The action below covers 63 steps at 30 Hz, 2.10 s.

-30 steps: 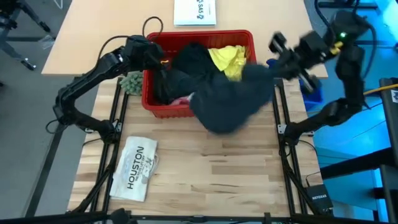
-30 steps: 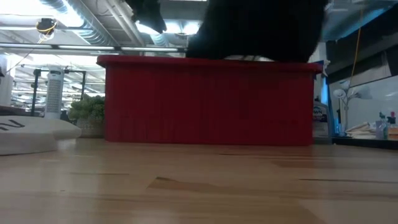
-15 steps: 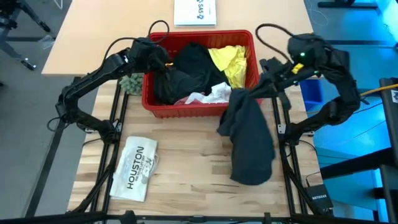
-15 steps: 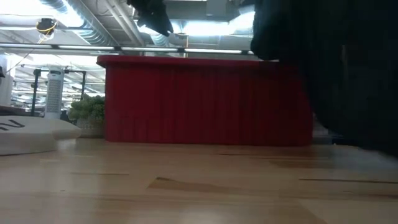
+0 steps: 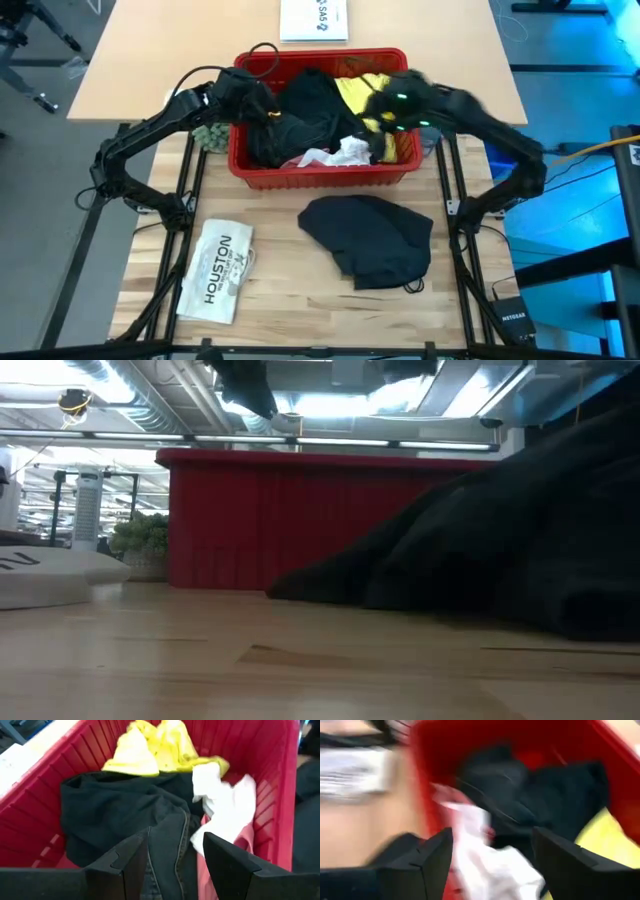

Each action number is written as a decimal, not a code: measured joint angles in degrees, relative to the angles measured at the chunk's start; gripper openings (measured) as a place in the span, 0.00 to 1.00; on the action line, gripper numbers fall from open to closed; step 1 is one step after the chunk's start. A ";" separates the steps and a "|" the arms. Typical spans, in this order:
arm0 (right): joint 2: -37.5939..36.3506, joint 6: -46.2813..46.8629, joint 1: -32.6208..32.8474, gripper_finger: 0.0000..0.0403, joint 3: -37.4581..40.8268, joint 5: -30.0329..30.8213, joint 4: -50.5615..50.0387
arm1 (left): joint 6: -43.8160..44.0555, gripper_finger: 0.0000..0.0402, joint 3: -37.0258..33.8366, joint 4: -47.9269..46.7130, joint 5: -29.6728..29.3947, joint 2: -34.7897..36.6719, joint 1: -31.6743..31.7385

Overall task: Fold laundry
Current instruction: Remove the yellow shirt from the red bin

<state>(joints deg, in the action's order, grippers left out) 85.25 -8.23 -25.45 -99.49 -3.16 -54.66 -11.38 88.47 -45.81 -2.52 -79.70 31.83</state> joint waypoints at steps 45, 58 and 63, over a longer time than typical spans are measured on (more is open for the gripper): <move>13.77 -2.84 -10.50 0.00 -33.43 -6.34 -14.54 | -5.28 0.45 0.00 0.40 -0.02 0.07 3.52; 11.84 -33.92 -4.36 0.33 -15.29 15.00 -16.08 | -4.17 0.45 0.00 1.56 0.01 0.07 3.41; 15.72 -35.88 -9.35 0.53 -7.03 21.31 -7.68 | -3.65 0.45 0.00 0.70 0.00 0.06 3.35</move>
<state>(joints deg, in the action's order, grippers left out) 100.96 -44.11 -34.79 -106.51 18.15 -62.34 -15.03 88.47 -45.12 -2.52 -79.64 35.18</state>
